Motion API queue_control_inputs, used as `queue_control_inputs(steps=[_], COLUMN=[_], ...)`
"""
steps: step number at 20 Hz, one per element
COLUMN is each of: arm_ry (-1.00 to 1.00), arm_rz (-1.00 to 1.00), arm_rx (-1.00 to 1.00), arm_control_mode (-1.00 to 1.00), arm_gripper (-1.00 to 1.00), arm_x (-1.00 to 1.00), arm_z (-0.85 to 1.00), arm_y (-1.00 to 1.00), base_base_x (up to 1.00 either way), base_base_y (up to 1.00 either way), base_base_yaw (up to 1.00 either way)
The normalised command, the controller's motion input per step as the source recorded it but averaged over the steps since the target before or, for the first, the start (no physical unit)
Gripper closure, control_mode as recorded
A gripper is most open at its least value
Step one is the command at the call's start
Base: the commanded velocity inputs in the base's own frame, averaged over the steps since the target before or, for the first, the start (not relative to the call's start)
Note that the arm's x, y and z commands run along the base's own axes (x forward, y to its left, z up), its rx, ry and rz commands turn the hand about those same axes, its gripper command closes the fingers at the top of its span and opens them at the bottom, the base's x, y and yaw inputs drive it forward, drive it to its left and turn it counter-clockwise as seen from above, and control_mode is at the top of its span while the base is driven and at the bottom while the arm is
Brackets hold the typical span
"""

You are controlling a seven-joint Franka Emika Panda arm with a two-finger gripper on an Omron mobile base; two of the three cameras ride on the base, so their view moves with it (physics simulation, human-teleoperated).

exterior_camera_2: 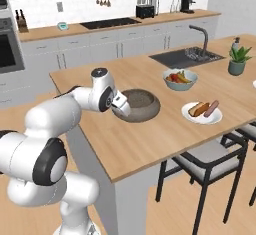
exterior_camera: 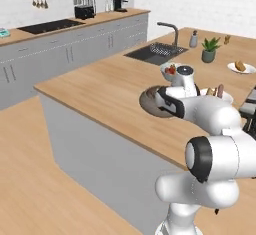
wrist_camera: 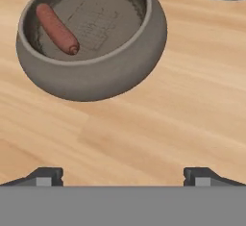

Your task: Place one bun and one sausage from the bowl on each plate.

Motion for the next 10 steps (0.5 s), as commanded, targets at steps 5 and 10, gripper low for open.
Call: queue_control_inputs(steps=[5, 10], arm_ry=[0.00, 0.00], arm_rz=[0.00, 0.00], arm_rx=[0.00, 0.00], arm_control_mode=[1.00, 1.00], arm_gripper=[-1.00, -1.00], arm_x=[0.00, 0.00], arm_z=[0.00, 0.00], arm_y=[0.00, 0.00], base_base_x=[0.84, 0.89], base_base_y=[0.38, -0.03], base_base_yaw=[-0.25, -0.16])
